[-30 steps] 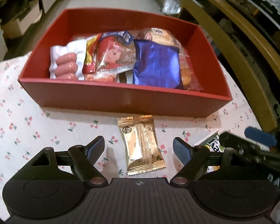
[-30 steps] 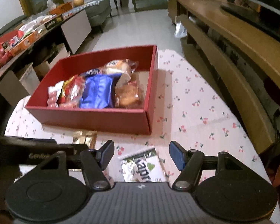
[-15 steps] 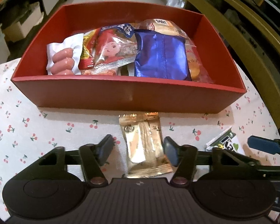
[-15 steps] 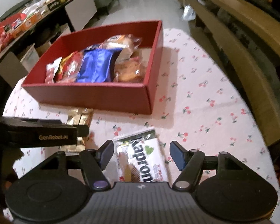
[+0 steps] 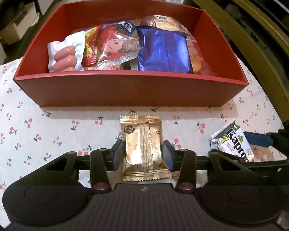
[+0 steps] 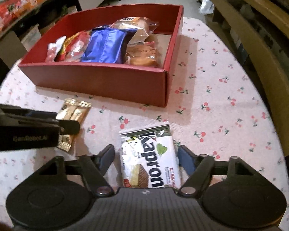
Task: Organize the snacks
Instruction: 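Grasp the gold wafer pack with left tool while right tool grasps the Kaprons pack, then lift both packs and carry them over the red box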
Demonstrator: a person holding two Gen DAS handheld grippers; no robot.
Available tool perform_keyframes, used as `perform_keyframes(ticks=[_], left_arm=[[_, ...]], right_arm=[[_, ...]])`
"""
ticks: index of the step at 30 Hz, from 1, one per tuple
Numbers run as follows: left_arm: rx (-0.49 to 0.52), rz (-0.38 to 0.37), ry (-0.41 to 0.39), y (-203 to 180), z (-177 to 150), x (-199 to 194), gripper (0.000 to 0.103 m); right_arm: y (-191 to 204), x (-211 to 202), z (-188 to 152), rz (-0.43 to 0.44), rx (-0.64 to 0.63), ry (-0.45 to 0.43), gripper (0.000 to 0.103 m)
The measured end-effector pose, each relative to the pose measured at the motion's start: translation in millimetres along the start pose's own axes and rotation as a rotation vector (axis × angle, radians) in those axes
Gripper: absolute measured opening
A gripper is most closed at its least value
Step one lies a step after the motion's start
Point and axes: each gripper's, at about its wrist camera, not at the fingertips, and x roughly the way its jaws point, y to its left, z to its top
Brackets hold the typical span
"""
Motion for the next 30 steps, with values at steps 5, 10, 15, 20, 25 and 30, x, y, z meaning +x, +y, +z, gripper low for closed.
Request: perform_keyframes(ticks=[5, 10, 15, 20, 25, 30], left_arm=[[0.043, 0.033, -0.006, -6, -3, 3, 0.062], [0.047, 0.042, -0.006, -1, -8, -2, 0.049], [0.056, 0.032, 0.005, 1, -18, -7, 0.047], [0.062, 0.030, 0.003, 2, -35, -20, 0.046], [0.051, 0.045, 0.027, 6, -61, -30, 0.047], [0.044, 0.083, 0.048, 6, -78, -32, 0.047]], right_arm=[[9, -3, -2, -0.036, -0.025, 0.000, 0.071], [21, -12, -7, -0.041, -0.045, -0.012, 0.071], [30, -24, -12, -0.030, -0.043, -0.031, 0.071], [34, -37, -19, -0.020, -0.019, -0.053, 0.071], [39, -45, -29, -0.013, -0.013, -0.054, 0.071], [52, -38, -43, -0.044, -0.052, -0.011, 0.071]])
